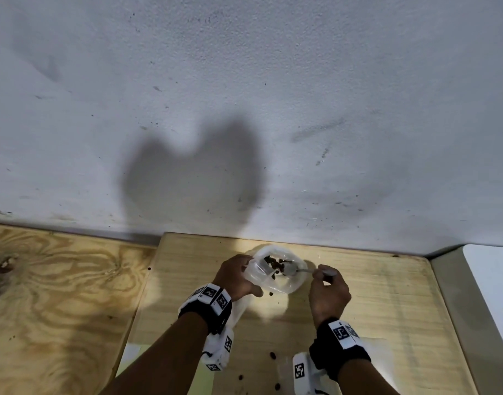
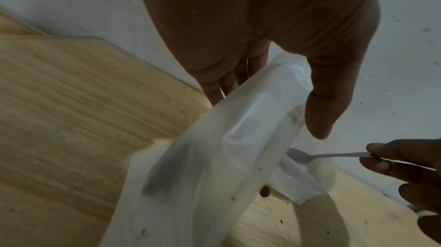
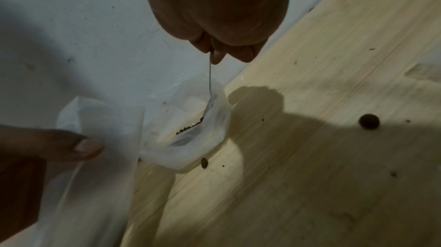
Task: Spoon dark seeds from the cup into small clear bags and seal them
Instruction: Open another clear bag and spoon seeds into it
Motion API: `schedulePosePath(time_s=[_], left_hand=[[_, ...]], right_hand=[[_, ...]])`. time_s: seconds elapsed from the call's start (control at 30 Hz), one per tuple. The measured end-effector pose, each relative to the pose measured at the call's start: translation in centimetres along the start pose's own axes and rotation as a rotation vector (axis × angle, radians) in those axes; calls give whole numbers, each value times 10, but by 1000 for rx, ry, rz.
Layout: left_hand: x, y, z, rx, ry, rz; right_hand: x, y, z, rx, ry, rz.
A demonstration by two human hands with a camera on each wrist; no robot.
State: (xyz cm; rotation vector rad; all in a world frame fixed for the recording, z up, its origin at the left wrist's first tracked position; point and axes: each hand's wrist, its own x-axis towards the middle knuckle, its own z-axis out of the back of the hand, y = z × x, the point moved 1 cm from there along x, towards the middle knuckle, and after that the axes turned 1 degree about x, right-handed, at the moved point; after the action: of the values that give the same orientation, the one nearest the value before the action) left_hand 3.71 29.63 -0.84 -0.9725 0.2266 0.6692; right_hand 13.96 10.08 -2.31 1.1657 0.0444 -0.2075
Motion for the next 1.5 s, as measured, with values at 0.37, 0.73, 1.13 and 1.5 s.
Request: schedulePosePath(time_s=[0.37,0.73,1.13,1.5], left_hand=[[2,-5,1,15,56,1],[-1,-1,4,5,29,12],[-2,-1,6,-5,6,49],[-5,-10,1,-19,0,63]], right_hand=[[-17,-8,-28,57,97,-130],[-13,-3,-24,133,81,-309],[14,11,31,296,151,-246],[2,80,17,49,531,299]])
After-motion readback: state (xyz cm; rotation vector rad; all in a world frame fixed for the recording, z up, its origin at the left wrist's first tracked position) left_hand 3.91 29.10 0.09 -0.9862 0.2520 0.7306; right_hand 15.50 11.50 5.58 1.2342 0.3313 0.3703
